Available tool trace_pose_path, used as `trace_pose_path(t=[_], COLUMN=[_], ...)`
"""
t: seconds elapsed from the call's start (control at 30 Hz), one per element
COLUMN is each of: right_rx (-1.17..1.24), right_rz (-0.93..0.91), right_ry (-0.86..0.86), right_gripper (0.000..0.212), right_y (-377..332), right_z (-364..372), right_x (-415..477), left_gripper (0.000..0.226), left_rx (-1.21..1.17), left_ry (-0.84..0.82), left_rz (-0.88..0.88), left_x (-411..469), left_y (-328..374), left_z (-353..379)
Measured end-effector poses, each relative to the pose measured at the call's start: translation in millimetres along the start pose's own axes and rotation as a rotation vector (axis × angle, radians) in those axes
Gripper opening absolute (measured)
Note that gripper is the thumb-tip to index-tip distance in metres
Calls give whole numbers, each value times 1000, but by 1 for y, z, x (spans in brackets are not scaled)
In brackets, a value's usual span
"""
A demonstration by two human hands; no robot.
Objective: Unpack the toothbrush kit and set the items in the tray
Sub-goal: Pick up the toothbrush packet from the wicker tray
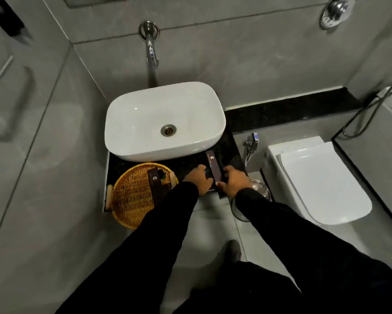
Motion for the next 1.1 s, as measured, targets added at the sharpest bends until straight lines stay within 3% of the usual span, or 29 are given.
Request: trace_pose_path(t=[0.13,0.3,0.5,0.63,0.83,0.97,1.1], right_rx=[-15,-79,-101,-105,-114,-139,-184], right_rz=[77,99,82,44,-90,-87,-86], right_ry=[-93,-83,-95,-55,-1,4,10], right_gripper=[63,67,57,52,43,43,48], right_y=[6,15,18,18,23,32,41], right_z=[9,16,22,9,-7,-5,-1], right_x=[19,39,47,36,-9,-40,-59], left_gripper=[62,63,53,54,72,47,46], left_rx=[-161,-461,-621,-477,11,233,250], left_ry=[-77,-161,-134,-84,24,-12,-135], left_rz=[-102,-246,-218,-111,223,391,528], left_x=[14,37,46,46,42,38,24], left_y=[0,-12,-7,-10,2,7,12], left_z=[10,40,52,27,-25,-45,-58])
Point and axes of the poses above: each hand's wrist, its own x-axis towards the middle knuckle, its own z-axis out of the palm, y = z × x, the point moved 8 cm from there along x, towards the middle knuckle, and after that the axes turned 13 degrees about x, right-handed, at the moved point
